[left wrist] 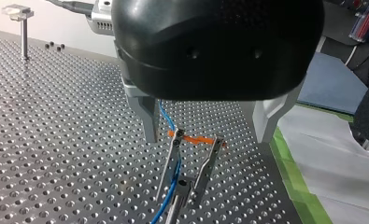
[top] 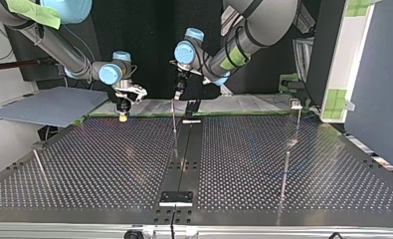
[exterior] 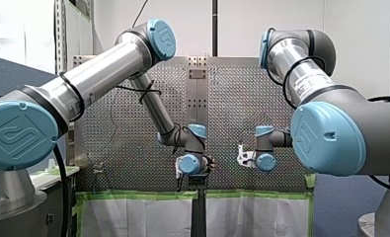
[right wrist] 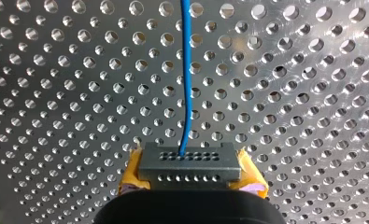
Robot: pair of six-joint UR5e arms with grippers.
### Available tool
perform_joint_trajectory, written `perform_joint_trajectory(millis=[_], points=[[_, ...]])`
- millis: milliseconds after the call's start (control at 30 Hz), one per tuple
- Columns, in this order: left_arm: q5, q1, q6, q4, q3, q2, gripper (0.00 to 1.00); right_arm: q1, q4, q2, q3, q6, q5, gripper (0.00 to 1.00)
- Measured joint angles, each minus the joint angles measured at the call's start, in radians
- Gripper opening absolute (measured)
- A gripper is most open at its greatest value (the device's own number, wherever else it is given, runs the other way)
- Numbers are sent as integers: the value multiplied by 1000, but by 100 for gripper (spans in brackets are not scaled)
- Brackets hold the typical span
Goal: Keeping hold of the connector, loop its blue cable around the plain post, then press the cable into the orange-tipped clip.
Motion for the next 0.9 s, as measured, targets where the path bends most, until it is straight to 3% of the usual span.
perform_joint_trajectory(millis=[533, 900], points=[[12, 1, 4, -8, -1, 0, 100, 0, -2, 0, 0, 0, 0, 0], [-17, -2, 5, -28, -1, 0, 100, 0, -2, 0, 0, 0, 0, 0]])
